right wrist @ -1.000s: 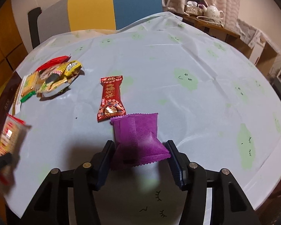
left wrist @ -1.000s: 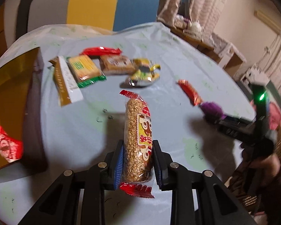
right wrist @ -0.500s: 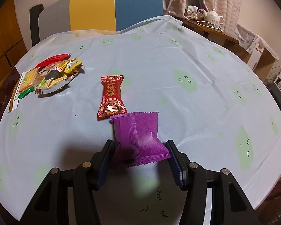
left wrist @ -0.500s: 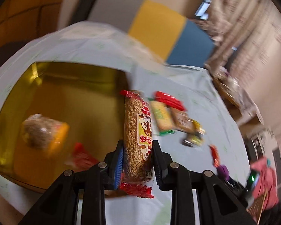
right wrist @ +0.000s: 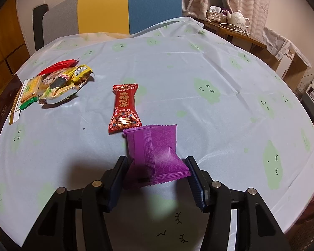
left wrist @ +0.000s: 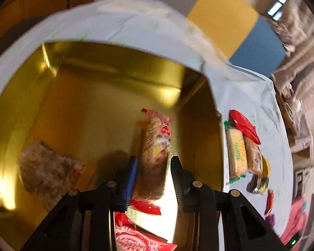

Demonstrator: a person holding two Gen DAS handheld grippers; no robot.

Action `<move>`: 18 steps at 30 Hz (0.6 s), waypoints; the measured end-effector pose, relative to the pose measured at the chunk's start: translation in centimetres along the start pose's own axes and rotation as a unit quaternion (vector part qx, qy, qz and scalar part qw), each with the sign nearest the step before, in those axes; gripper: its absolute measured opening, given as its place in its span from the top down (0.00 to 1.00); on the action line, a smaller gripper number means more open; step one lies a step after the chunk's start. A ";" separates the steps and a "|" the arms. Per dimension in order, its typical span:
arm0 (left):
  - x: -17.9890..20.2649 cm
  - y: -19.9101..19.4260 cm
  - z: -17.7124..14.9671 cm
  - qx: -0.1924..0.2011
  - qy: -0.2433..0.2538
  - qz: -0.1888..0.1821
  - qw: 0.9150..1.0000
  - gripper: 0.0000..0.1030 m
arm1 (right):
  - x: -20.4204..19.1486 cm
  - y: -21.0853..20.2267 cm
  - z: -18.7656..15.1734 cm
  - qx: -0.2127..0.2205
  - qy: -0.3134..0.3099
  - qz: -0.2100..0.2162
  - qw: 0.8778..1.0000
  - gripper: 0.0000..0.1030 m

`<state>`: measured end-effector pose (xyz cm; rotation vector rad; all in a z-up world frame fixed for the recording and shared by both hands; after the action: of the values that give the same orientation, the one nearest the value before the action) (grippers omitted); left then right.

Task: Organize snacks
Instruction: 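Carry the long peanut bar into the gold tin and open the left gripper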

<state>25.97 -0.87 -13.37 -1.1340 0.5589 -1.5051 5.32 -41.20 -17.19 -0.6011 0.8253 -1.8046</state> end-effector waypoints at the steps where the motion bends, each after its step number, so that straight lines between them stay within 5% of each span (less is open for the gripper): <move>1: 0.0 0.2 -0.1 -0.007 -0.009 -0.008 1.000 0.68 | 0.0 0.0 0.0 0.000 0.000 0.000 1.000 0.45; 18: -0.1 -7.9 -4.8 0.083 0.107 0.046 0.990 0.67 | 0.1 0.1 -0.1 0.001 -0.004 -0.003 1.000 0.45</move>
<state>18.00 0.24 -8.89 -0.8136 0.6121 -1.5718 5.24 -41.26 -17.30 -0.6101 0.8164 -1.8074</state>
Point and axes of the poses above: each gripper's, at about its wrist camera, not at the fingertips, and y roughly the way its jaws point, x to its right, z to its top, the point moved 8 cm from there along y, roughly the way its jaws point, and after that the axes turned 5 degrees about x, right-handed, at the moved point
